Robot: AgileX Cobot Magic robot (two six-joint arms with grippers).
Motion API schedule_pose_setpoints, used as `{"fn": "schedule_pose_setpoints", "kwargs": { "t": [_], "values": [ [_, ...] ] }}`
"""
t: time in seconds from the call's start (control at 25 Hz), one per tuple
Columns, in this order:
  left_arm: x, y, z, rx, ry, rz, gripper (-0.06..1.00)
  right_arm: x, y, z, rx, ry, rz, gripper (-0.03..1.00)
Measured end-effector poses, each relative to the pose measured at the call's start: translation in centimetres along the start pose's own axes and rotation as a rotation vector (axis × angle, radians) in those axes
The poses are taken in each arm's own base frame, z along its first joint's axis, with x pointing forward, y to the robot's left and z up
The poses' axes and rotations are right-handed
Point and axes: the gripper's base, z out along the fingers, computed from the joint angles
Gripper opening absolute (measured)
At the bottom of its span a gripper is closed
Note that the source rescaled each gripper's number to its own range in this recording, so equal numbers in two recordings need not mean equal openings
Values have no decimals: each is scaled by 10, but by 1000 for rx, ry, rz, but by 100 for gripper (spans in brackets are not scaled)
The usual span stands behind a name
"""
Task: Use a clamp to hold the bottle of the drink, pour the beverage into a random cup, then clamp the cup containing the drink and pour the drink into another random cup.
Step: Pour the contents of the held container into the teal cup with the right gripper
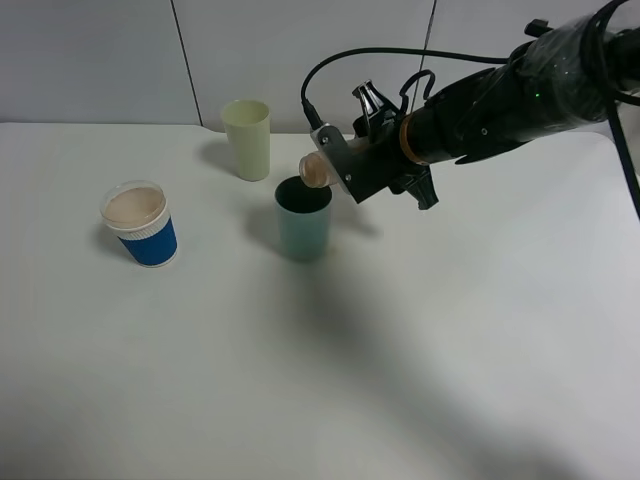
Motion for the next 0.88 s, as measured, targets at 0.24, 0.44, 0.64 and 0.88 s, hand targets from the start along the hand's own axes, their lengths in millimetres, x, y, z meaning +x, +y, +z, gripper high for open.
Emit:
{"fn": "schedule_pose_setpoints", "kwargs": {
  "t": [0.24,0.44,0.64,0.88],
  "values": [
    [0,0,0,0,0,0,57,-1,-9,4,17,28,-13,2],
    [0,0,0,0,0,0,57,2,-11,3,18,52,-23,2],
    [0,0,0,0,0,0,57,2,-11,3,18,52,-73,2],
    [0,0,0,0,0,0,57,0,-12,3,18,53,-97,2]
  ]
}}
